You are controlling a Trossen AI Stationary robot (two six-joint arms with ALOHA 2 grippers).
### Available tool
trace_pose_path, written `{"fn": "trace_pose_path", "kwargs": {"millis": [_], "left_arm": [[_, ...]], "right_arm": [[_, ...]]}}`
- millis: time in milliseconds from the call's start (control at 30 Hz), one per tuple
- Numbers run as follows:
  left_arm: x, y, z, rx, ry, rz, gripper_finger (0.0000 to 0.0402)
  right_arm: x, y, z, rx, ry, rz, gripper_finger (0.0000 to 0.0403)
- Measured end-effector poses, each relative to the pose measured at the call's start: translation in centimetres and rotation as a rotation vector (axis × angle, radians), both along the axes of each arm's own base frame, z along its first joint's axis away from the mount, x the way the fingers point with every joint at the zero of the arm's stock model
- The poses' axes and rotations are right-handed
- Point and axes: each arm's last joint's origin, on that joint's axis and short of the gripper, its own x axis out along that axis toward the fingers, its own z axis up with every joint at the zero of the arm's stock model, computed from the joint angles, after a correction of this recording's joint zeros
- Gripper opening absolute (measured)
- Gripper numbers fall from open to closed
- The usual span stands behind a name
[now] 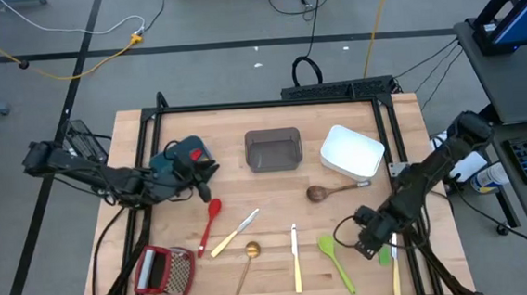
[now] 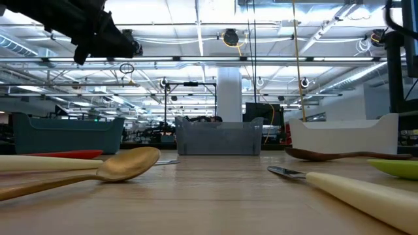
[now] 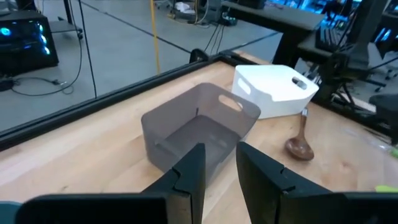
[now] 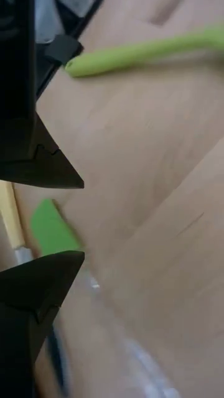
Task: Pick & Place Kitchen Items
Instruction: Put the green spatula into the blue bin
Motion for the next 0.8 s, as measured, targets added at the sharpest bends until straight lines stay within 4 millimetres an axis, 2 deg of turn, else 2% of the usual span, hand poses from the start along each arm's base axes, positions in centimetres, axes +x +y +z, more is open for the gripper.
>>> {"fn": "trace_pose_path", "kwargs": {"millis": [300,467,800], "left_arm": [[0.8,-0.2,-1.0,-0.016,0.039,0.012,0.0093],[1.1,-0.3,-1.5,-0.018,0.058,0.016,0.0093],[1.2,-0.3,-1.6,-0.014,0.067,0.015,0.0093]], "right_arm": [[-2.4,1.4,-1.5,0.014,0.125,-0.235,0.0166],[-3.1,1.6,-2.9,0.035,0.137,-0.264,0.0166],[-3.5,0.8,-4.9,-0.07,0.209,-0.282,0.0166]]}}
